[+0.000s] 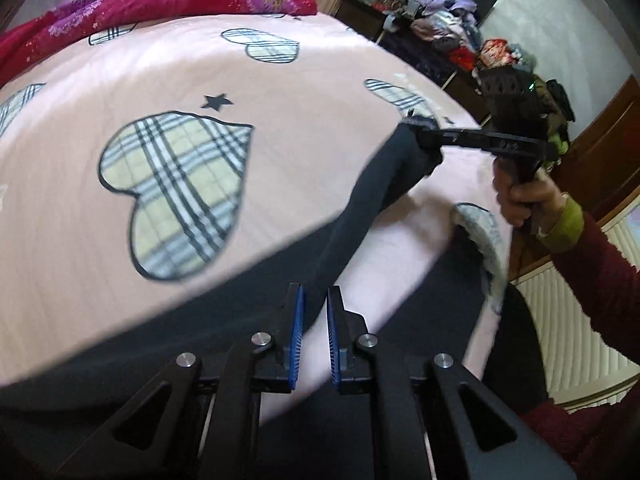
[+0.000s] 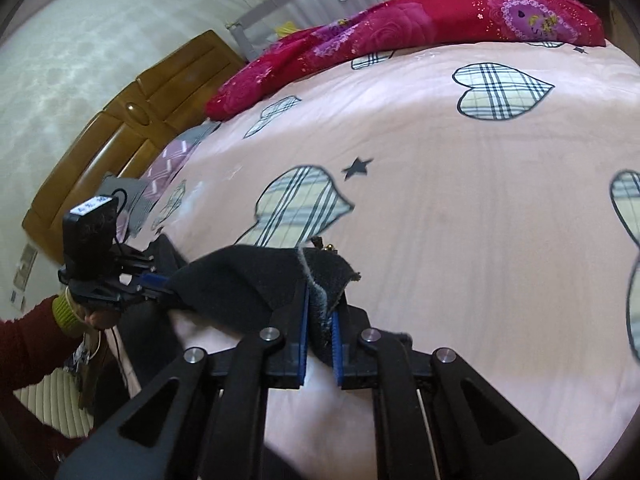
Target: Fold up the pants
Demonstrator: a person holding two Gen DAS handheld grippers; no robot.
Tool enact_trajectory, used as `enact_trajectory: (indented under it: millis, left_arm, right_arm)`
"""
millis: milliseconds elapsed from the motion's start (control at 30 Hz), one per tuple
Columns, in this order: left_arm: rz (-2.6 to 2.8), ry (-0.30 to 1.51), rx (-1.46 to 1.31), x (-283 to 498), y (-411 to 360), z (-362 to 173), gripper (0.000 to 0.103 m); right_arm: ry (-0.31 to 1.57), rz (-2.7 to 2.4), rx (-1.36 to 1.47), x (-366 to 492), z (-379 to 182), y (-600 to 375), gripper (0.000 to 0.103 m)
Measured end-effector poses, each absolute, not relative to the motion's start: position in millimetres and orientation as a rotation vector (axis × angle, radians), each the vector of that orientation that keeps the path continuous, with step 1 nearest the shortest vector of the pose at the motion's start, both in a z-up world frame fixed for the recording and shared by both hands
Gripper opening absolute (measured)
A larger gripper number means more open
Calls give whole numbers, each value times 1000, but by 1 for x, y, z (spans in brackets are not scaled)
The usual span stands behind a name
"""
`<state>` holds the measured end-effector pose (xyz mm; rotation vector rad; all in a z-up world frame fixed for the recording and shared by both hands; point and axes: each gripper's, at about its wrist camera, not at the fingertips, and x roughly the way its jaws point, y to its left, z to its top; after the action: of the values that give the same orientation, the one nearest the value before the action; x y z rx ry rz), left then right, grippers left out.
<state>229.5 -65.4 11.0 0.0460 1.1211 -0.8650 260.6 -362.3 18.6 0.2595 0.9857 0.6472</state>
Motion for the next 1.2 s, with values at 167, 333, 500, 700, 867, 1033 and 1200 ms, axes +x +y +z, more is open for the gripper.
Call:
enact_trajectory:
  millis: [167,333,500,700,867,1033,1200]
  left_arm:
    - [-873,1132,79,189,-84,0,8]
    - [-809,1082,140,180,-86,8,11]
    - [-687,932,405,178,-96,29,67]
    - [-666,942,725,182,-122,-15,59]
    - [-716,1032,613,198,-111,-17,8]
    - [-738,999,544,171,-105,8,5]
    - [-771,985,473,132,-105,22,5]
  right_arm:
    - [1008,656,252,217,13,-366,9]
    - [1013,669,265,187,10,-369,8]
    - [1007,674,279,178,7,-366,8]
    - [995,682,298,175,7,-368,8]
    - [997,677,291,172,7,-370,8]
    - [973,679,294,169,14,-377,8]
    - [966,691,266,155,23,-381,8]
